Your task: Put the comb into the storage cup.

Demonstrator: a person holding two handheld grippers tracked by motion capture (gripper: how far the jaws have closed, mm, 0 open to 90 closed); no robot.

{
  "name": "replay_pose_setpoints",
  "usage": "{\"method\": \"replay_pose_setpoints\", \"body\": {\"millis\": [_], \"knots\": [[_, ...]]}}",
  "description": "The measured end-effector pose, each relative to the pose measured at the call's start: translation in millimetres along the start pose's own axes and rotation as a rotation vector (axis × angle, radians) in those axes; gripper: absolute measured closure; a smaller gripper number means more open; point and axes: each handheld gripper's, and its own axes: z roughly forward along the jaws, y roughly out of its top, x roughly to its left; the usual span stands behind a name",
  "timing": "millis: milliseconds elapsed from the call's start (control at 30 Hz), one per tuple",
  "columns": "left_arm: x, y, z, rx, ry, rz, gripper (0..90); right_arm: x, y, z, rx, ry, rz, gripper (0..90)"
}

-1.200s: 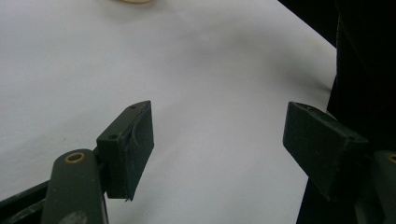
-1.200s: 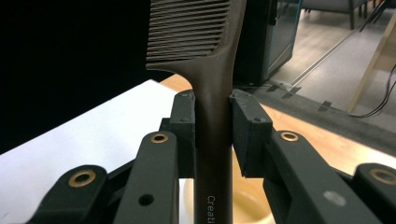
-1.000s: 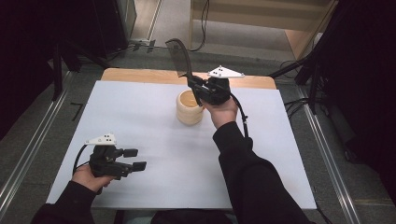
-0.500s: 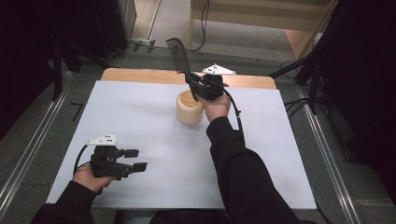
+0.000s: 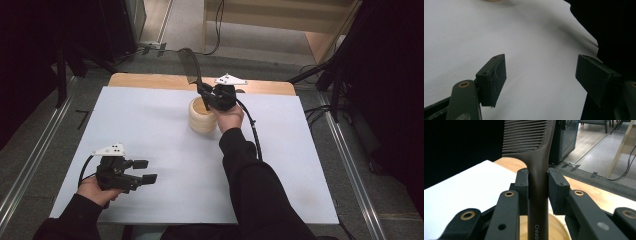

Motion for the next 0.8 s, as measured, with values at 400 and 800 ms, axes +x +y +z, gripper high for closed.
{"method": "replay_pose_setpoints", "body": {"millis": [400, 800], "knots": [[-0.6, 0.0, 0.9, 0.003, -0.002, -0.001, 25.4, -4.7, -14.8, 0.2, 0.008, -0.001, 0.054, 70.1], [-0.5, 0.0, 1.0, 0.003, -0.001, -0.001, 25.4, -7.8, -26.7, -1.0, 0.019, 0.007, 0.049, 70.0]]}}
